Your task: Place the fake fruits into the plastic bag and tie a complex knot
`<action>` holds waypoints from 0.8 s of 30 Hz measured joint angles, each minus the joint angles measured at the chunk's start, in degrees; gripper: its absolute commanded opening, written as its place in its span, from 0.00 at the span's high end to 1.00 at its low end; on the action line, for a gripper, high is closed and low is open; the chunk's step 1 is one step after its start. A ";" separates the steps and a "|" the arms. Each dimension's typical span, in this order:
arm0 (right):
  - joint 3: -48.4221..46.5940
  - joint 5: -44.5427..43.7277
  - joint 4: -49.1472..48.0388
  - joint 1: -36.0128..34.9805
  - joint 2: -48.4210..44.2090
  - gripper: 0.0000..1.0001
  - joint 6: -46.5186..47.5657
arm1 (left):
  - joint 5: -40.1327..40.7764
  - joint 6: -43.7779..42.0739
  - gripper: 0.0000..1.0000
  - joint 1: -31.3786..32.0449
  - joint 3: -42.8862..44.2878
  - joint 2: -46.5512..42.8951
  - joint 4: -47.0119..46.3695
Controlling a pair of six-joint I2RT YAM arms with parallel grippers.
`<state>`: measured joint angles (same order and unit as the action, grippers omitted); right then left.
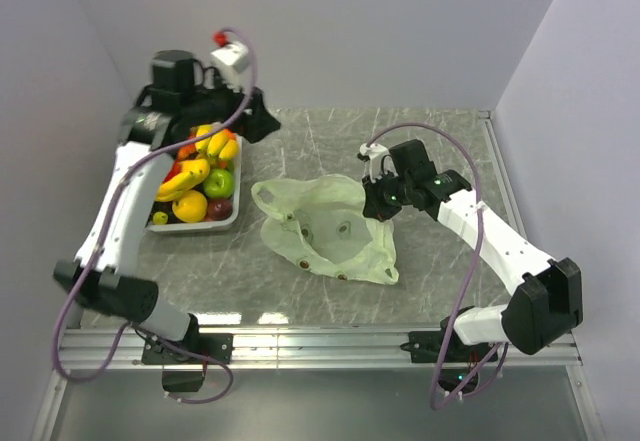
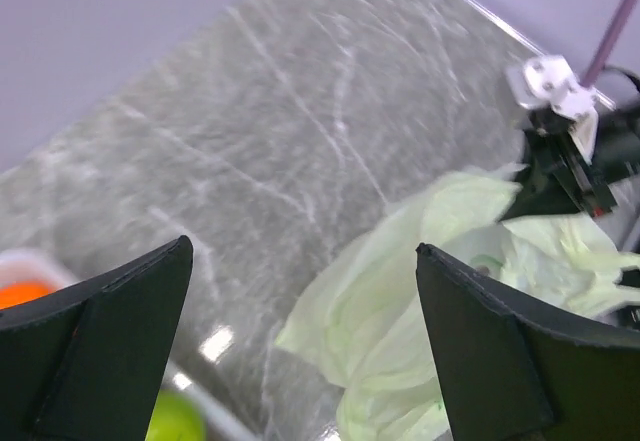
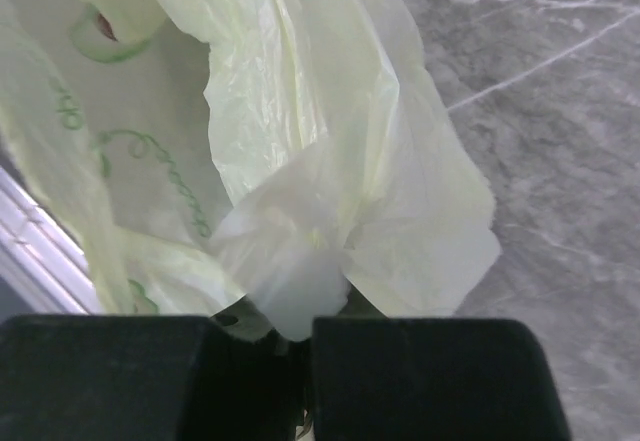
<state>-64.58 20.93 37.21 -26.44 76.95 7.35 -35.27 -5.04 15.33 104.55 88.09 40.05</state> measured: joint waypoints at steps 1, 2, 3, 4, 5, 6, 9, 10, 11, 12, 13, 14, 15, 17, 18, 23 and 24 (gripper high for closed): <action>0.33 0.59 -0.15 0.00 -0.37 1.00 -0.70 | 0.74 0.55 0.01 -1.51 -0.70 -1.99 0.13; 0.63 1.18 -0.17 -0.04 -0.81 1.00 -1.42 | 1.57 1.20 0.01 -3.28 -1.95 -4.37 0.33; 1.11 1.64 -0.44 -0.04 -1.27 1.00 -1.99 | 2.62 1.75 0.01 -5.68 -3.56 -7.52 0.92; 1.99 2.36 -0.55 -0.04 -2.01 1.00 -2.73 | 4.33 2.38 0.01 -8.74 -5.27 -11.06 2.01; 2.58 2.64 -0.70 -0.04 -2.43 1.00 -3.28 | 5.97 2.75 0.01 -10.97 -5.99 -13.62 2.62; 3.26 2.73 -1.05 -0.04 -2.84 1.00 -3.72 | 8.00 2.95 0.02 -12.15 -6.69 -15.78 3.50; 4.96 2.69 -1.57 -0.04 -3.76 1.00 -5.11 | 14.19 3.26 0.01 -14.78 -8.79 -21.42 6.58; 5.25 2.67 -1.62 -0.04 -3.91 1.00 -5.49 | 15.63 3.30 0.01 -15.58 -9.33 -22.62 7.50; 5.44 2.62 -1.73 -0.04 -4.02 1.00 -5.73 | 17.05 3.30 0.01 -16.37 -9.81 -23.69 8.44; 5.55 2.54 -1.90 -0.04 -4.11 1.00 -6.05 | 18.82 3.34 0.01 -17.40 -10.14 -24.46 9.68; 5.68 2.40 -2.10 -0.04 -4.22 1.00 -6.21 | 20.31 3.39 0.01 -18.12 -10.25 -24.63 10.73; 5.73 2.23 -2.12 -0.04 -4.31 1.00 -6.32 | 21.79 3.61 0.01 -18.84 -10.25 -24.65 11.82; 5.75 2.05 -2.12 -0.04 -4.42 1.00 -6.47 | 23.23 4.09 0.01 -19.63 -10.25 -24.41 12.76; 5.75 1.75 -2.12 -0.04 -4.61 1.00 -6.51 | 25.31 4.90 0.01 -20.96 -10.25 -23.26 14.45; 5.75 1.55 -2.10 -0.04 -4.68 1.00 -6.51 | 26.05 5.31 0.01 -21.66 -10.25 -22.34 15.17; 5.75 0.72 -2.05 -0.04 -5.16 1.00 -6.56 | 27.98 8.20 0.01 -24.90 -10.25 -16.17 17.07; 5.75 0.66 -2.03 -0.04 -5.35 1.00 -6.64 | 28.61 9.03 0.01 -25.29 -10.25 -15.28 17.31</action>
<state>-58.83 21.58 35.18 -26.48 71.59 0.71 -6.66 3.99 -9.96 94.30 72.82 57.36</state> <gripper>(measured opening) 0.009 0.993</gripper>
